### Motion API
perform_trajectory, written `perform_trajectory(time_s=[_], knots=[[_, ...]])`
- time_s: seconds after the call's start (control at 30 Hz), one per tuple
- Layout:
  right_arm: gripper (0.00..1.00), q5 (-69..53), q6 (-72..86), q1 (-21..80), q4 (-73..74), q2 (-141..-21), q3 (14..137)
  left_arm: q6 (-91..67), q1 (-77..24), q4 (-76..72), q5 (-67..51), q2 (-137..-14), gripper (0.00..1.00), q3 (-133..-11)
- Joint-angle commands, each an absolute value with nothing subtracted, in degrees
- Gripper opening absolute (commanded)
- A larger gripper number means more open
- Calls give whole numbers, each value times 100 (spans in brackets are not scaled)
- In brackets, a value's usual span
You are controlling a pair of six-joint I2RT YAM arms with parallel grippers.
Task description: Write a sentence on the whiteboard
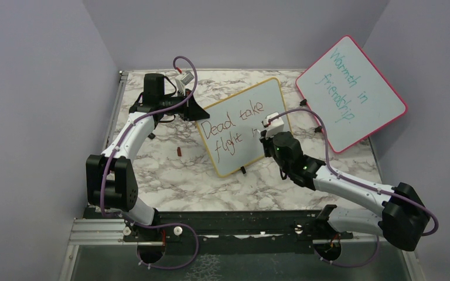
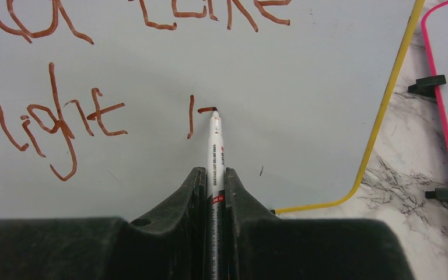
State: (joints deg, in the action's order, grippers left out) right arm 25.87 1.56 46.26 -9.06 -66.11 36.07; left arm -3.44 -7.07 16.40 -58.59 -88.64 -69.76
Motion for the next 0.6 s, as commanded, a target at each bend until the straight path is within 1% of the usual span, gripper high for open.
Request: perform_trajectory(time_s=[0.0, 0.33, 0.57], knots=[[1, 2628, 280, 4560, -721, -6567, 3632, 176, -607, 1950, -4538, -9167, 0, -6855], [0, 2360, 484, 4559, -291, -6404, 3534, 185, -611, 1962, -4531, -9171, 0, -6855], [1, 2468, 455, 4562, -288, -6334, 3540, 185, -611, 1969, -4535, -9168, 0, -6857]])
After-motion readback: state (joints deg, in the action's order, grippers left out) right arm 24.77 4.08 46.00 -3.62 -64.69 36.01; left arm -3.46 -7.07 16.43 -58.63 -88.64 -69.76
